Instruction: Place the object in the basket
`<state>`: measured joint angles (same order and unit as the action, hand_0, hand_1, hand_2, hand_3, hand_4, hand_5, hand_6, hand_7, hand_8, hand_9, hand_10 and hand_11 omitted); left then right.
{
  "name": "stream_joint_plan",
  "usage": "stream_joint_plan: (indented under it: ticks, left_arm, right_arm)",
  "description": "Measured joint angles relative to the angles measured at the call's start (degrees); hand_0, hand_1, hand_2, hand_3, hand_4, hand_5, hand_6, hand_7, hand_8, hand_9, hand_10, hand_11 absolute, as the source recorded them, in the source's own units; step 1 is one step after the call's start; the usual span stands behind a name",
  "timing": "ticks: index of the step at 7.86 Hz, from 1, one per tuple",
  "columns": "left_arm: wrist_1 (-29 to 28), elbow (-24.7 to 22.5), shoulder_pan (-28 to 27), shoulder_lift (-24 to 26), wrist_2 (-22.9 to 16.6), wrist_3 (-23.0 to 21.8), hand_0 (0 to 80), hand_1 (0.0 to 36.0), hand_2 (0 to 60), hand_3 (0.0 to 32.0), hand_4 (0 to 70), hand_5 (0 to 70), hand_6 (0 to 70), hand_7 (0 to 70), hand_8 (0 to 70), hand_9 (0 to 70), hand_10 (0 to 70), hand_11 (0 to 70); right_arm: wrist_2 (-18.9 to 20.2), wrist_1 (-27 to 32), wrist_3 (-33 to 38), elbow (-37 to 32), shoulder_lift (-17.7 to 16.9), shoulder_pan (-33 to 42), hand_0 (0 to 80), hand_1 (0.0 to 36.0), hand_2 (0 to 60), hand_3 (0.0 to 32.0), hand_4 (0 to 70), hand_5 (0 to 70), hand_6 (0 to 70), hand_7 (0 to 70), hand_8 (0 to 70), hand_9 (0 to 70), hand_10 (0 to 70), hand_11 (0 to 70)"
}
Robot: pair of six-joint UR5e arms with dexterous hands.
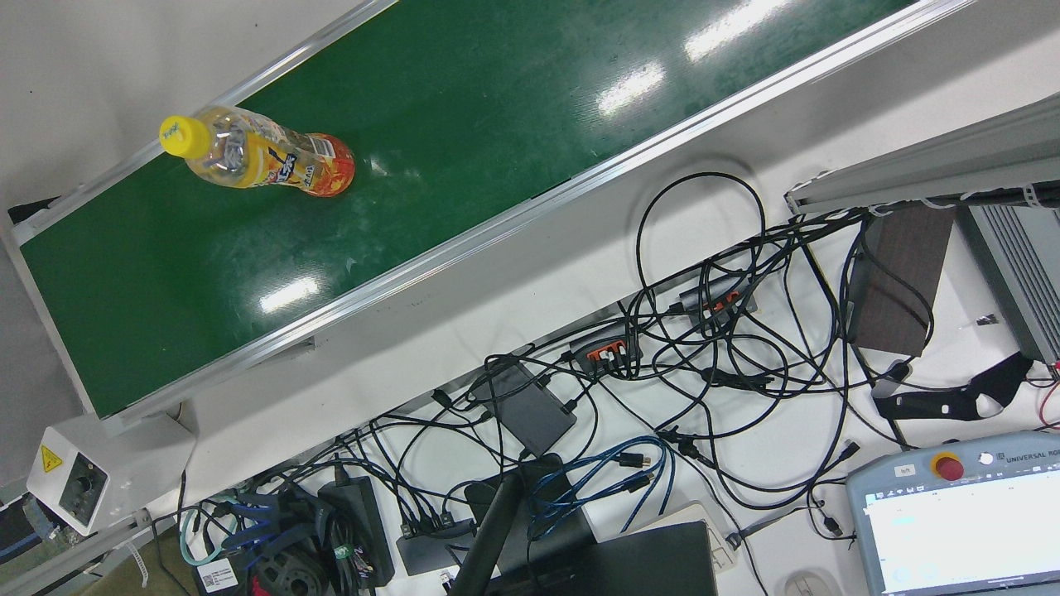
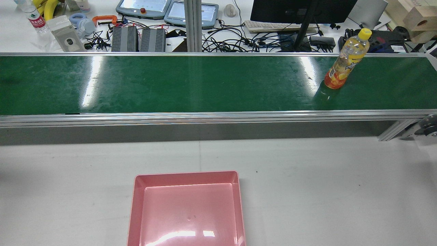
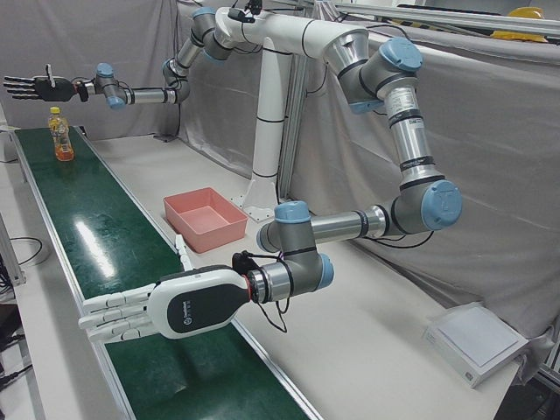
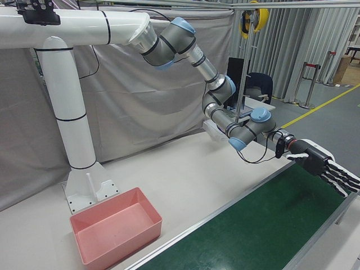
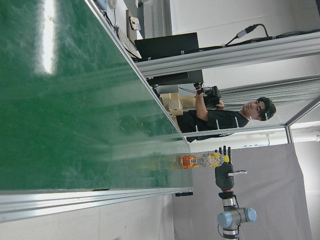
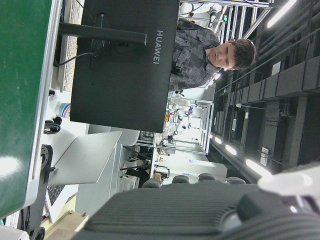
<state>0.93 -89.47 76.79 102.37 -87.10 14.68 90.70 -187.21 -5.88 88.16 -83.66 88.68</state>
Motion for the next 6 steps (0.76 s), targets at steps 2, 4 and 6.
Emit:
stream_joint_plan:
  ticks: [2, 4, 6]
  left_arm:
    - [0.0, -0.1, 0.1, -0.1, 0.0, 0.0, 46.4, 8.5, 0.0, 0.0, 1.8, 5.8, 0.0, 0.0, 0.0, 0.0, 4.7, 8.2]
    - [-0.1, -0.3, 0.1, 0.0, 0.0, -0.2, 46.4, 8.6, 0.0, 0.0, 1.9, 5.9, 0.0, 0.0, 0.0, 0.0, 4.7, 8.2]
    - [-0.1, -0.3, 0.2, 0.0, 0.0, -0.3, 46.3, 8.9, 0.0, 0.0, 1.7, 6.0, 0.0, 0.0, 0.0, 0.1, 4.7, 8.2]
  right_arm:
    - [0.0, 0.0, 0.0, 0.0, 0.0, 0.0, 0.0, 0.0, 0.0, 0.0, 0.0, 0.0, 0.0, 0.0, 0.0, 0.0, 0.0, 0.0]
    - [0.0, 0.0, 0.0, 0.0, 0.0, 0.0, 0.0, 0.0, 0.0, 0.0, 0.0, 0.0, 0.0, 0.0, 0.0, 0.0, 0.0, 0.0]
    - [0.0, 0.0, 0.0, 0.0, 0.0, 0.0, 0.0, 0.0, 0.0, 0.0, 0.0, 0.0, 0.0, 0.0, 0.0, 0.0, 0.0, 0.0]
